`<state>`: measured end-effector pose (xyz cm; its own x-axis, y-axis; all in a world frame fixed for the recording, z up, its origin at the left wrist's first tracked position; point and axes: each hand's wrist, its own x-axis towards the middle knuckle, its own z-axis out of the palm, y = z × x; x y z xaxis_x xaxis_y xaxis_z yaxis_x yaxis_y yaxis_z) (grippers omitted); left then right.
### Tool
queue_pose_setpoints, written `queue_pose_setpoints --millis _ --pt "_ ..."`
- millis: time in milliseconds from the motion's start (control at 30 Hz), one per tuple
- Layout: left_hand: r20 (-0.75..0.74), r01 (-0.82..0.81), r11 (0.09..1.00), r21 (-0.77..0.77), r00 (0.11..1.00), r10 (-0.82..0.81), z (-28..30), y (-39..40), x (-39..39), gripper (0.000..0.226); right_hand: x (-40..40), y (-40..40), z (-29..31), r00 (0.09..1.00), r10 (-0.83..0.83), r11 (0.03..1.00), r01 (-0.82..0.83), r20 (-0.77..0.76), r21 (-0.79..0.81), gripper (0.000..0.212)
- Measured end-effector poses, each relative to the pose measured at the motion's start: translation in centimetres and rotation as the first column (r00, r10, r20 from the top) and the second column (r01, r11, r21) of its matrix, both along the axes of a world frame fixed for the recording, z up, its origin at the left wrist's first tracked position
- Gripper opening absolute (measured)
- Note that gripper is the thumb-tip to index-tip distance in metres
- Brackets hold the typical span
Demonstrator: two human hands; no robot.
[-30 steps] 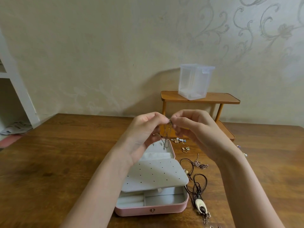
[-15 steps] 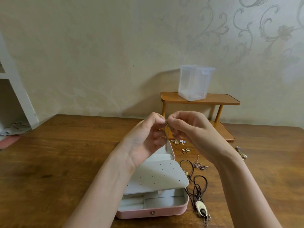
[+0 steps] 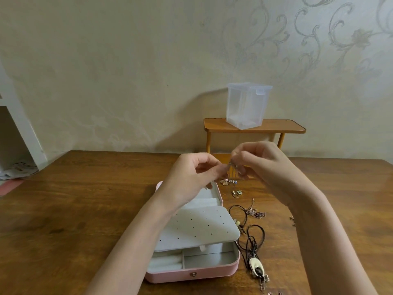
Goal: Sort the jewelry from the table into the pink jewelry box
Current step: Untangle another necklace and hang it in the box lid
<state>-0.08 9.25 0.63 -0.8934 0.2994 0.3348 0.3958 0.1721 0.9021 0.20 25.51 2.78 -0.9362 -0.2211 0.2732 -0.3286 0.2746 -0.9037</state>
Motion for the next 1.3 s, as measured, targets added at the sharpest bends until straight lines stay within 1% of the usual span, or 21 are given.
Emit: queue_pose_setpoints --millis 67,167,267,333,400,433,467,500,533,567,633,733,867,1000,1033,1067,1100,1133,1167,1233,1300 --pt "-0.059 0.017 1.000 0.025 0.998 -0.016 0.1 0.1 -0.1 0.010 -0.2 -0.2 -0.1 0.997 -0.011 0.994 0.019 0.074 -0.103 0.021" --pt "-0.181 -0.054 0.998 -0.039 0.982 0.046 -0.1 0.3 -0.1 0.015 -0.4 -0.7 -0.4 0.990 -0.003 0.981 0.030 0.141 -0.189 0.019" --pt "-0.231 -0.147 0.973 -0.179 0.967 0.104 -0.4 0.2 -0.1 0.014 -0.5 -0.9 -0.6 0.988 0.065 0.959 -0.023 0.140 -0.281 0.017" --pt "-0.256 -0.256 0.923 -0.287 0.949 0.184 -0.6 0.0 -0.3 0.016 -0.5 -0.8 -0.7 0.987 0.113 0.952 -0.073 0.118 -0.297 0.018" --pt "-0.258 -0.357 0.882 -0.307 0.923 0.284 -0.5 -0.6 -0.5 0.016 -0.6 -0.8 -0.9 0.984 0.143 0.954 -0.107 0.110 -0.281 0.020" --pt "-0.211 -0.358 0.895 -0.267 0.928 0.308 -0.4 -0.9 -0.6 0.015 -0.7 -0.8 -1.0 0.981 0.154 0.953 -0.118 0.113 -0.280 0.021" --pt "-0.118 -0.320 0.933 -0.166 0.946 0.303 -0.1 -1.1 -0.6 0.014 -0.7 -0.9 -1.0 0.980 0.163 0.951 -0.125 0.116 -0.282 0.022" --pt "0.007 -0.251 0.968 -0.006 0.968 0.251 0.2 -1.2 -0.4 0.016 -0.7 -0.9 -1.0 0.980 0.164 0.952 -0.126 0.116 -0.280 0.021" --pt "0.130 -0.171 0.968 0.186 0.980 0.148 0.6 -1.3 -0.2 0.020 -0.7 -0.9 -0.9 0.981 0.154 0.955 -0.118 0.115 -0.273 0.020" --pt "0.216 -0.108 0.927 0.360 0.976 0.030 0.9 -1.2 -0.1 0.025 -0.7 -0.8 -0.8 0.984 0.138 0.959 -0.103 0.114 -0.265 0.019" --pt "0.299 -0.064 0.834 0.549 0.946 -0.124 1.2 -1.0 0.1 0.031 -0.7 -0.7 -0.9 0.987 0.106 0.964 -0.073 0.119 -0.257 0.016" --pt "0.366 -0.037 0.796 0.604 0.900 -0.236 1.4 -0.6 0.3 0.026 -0.9 -0.8 -1.0 0.989 0.071 0.957 -0.029 0.133 -0.290 0.015" --pt "0.331 0.060 0.807 0.588 0.892 -0.307 1.3 -1.1 0.1 0.013 -1.0 -0.2 -0.9 0.984 0.038 0.900 0.042 0.173 -0.434 0.016" --pt "0.347 0.013 0.730 0.683 0.874 -0.340 1.3 -1.9 -0.2 0.016 -1.0 0.4 -0.7 0.983 0.031 0.854 0.069 0.182 -0.516 0.016" --pt "0.371 -0.012 0.761 0.649 0.877 -0.304 1.2 -1.8 -0.3 0.015 -1.0 0.4 -0.7 0.985 0.027 0.856 0.066 0.173 -0.512 0.017" --pt "0.387 -0.041 0.832 0.554 0.897 -0.214 1.0 -1.6 -0.3 0.013 -1.0 0.2 -0.7 0.987 0.017 0.867 0.066 0.162 -0.494 0.018" --pt "0.374 -0.091 0.912 0.401 0.924 -0.073 0.7 -1.4 -0.4 0.011 -1.0 0.0 -0.8 0.989 -0.001 0.884 0.070 0.148 -0.463 0.019" --pt "0.318 -0.163 0.959 0.233 0.944 0.083 0.4 -1.2 -0.6 0.012 -1.0 -0.2 -0.8 0.991 -0.018 0.903 0.074 0.134 -0.423 0.019" --pt "0.233 -0.227 0.969 0.103 0.952 0.198 0.0 -1.1 -0.8 0.016 -1.0 -0.3 -0.8 0.992 -0.028 0.920 0.073 0.122 -0.386 0.019" --pt "0.120 -0.263 0.964 0.028 0.959 0.258 -0.5 -1.0 -1.0 0.019 -0.9 -0.5 -0.8 0.995 -0.020 0.939 0.054 0.102 -0.340 0.020" --pt "0.093 -0.236 0.968 0.081 0.969 0.228 -0.4 -1.0 -0.8 0.014 -0.8 -0.5 -0.7 0.996 0.006 0.958 0.019 0.084 -0.288 0.020"
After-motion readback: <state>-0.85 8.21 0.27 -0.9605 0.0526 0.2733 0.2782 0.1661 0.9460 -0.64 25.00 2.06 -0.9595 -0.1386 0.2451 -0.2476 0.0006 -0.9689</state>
